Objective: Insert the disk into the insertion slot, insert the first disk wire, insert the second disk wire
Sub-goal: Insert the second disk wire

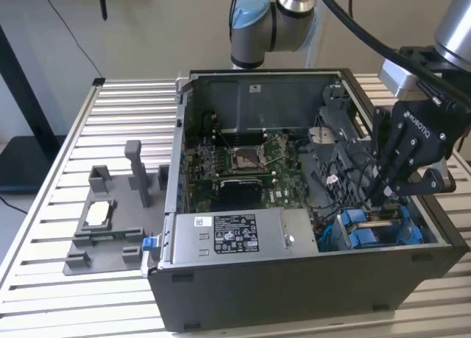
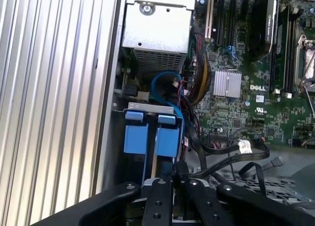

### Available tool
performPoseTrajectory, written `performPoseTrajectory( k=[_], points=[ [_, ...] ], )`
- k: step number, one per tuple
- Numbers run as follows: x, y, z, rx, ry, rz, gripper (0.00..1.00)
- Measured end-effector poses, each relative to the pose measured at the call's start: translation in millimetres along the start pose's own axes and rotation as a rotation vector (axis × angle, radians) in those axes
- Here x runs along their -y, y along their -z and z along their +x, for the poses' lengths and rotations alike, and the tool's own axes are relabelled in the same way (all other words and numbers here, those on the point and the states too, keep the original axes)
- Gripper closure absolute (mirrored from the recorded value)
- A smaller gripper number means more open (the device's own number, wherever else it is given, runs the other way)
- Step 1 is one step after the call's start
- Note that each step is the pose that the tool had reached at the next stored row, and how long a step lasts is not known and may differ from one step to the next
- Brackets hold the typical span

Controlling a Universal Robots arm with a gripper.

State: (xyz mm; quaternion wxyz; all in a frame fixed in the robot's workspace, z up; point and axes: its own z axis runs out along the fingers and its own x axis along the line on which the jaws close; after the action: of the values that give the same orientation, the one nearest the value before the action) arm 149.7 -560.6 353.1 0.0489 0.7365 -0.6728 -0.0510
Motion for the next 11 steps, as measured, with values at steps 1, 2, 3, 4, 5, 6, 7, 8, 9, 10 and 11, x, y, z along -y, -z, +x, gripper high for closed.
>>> performPoseTrajectory(
  k=[1,2,3,4,5,6,7,8,9,10,11],
  points=[
    [0.2,-0.5,0.3,0.0002,0.0,0.0,0.84],
    [0.4,-0.8,0.5,0.0002,0.0,0.0,0.84],
    [0.6,-0.9,0.6,-0.0001,0.0,0.0,0.84],
    [0.9,-1.2,0.8,0.0,0.0,0.0,0.84],
    [1.2,-1.6,0.9,0.0,0.0,0.0,0.84],
    [1.5,-1.8,1.1,0.0,0.0,0.0,0.84],
    [1.7,-2.0,1.2,-0.0002,0.0,0.0,0.84],
    [1.8,-2.0,1.2,-0.0003,0.0,0.0,0.84],
    [2.0,-2.2,1.2,-0.0003,0.0,0.0,0.84],
    [2.3,-2.5,1.3,0.0,0.0,0.0,0.84],
    [2.6,-2.8,1.5,0.0,0.0,0.0,0.84]
  ],
)
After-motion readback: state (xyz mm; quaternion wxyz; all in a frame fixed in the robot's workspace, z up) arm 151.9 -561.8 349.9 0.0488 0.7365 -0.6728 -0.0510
